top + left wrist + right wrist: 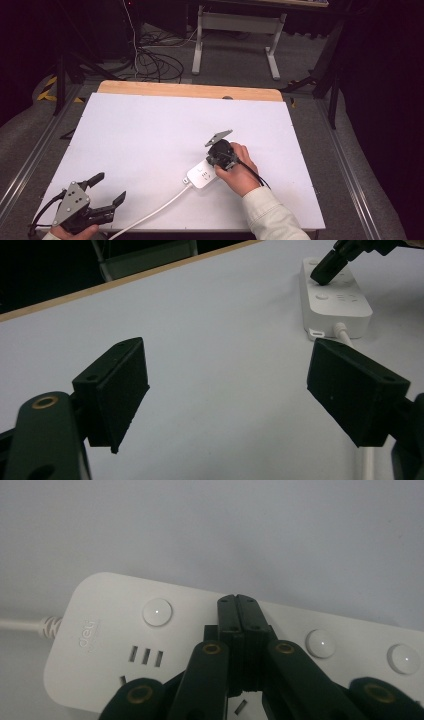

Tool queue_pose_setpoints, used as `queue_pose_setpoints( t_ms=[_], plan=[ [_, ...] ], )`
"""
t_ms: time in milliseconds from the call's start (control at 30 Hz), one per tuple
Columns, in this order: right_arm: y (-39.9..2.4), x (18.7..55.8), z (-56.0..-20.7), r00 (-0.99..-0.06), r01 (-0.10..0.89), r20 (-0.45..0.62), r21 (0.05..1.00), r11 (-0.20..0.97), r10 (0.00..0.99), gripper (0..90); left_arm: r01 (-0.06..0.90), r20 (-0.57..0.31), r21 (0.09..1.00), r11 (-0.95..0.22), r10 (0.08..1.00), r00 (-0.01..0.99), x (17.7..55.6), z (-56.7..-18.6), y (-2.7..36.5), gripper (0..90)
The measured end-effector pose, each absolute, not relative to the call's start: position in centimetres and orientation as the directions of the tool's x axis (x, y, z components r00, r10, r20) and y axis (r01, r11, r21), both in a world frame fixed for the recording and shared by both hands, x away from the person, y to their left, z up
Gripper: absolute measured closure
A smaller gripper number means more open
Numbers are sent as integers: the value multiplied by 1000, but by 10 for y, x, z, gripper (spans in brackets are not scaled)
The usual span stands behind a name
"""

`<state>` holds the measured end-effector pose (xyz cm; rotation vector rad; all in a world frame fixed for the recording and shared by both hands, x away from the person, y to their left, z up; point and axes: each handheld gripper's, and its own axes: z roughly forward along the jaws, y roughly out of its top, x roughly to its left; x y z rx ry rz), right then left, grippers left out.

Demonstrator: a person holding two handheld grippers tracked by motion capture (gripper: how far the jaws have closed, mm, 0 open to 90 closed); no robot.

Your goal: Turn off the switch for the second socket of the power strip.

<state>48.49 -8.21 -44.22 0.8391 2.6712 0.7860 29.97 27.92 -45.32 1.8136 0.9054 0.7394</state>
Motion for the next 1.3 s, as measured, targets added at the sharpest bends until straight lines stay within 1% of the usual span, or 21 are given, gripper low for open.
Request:
queue_pose_setpoints(
  t_ms=[367,867,1000,1067,1167,1233,1300],
  plan=[
    [-82,484,-443,-810,450,-71,561,694,582,900,264,97,923,-279,834,544,300,-453,279,172],
    [-84,486,-445,-801,470,-47,568,676,597,900,263,98,923,-280,833,545,300,-453,279,172],
    [-81,483,-444,-798,459,-79,562,688,597,900,263,98,923,-280,833,544,300,-453,279,172],
    [-81,483,-444,-797,462,-76,562,686,599,900,263,98,924,-280,833,544,300,-453,279,172],
    [-83,485,-444,-797,470,-57,568,676,602,900,261,99,924,-280,833,544,299,-453,279,172],
    [-86,484,-442,-797,465,-41,596,655,603,900,260,98,924,-278,834,543,300,-453,280,172],
    [-87,483,-443,-800,449,-50,610,653,597,900,260,98,925,-279,833,545,300,-453,280,172]
  ],
)
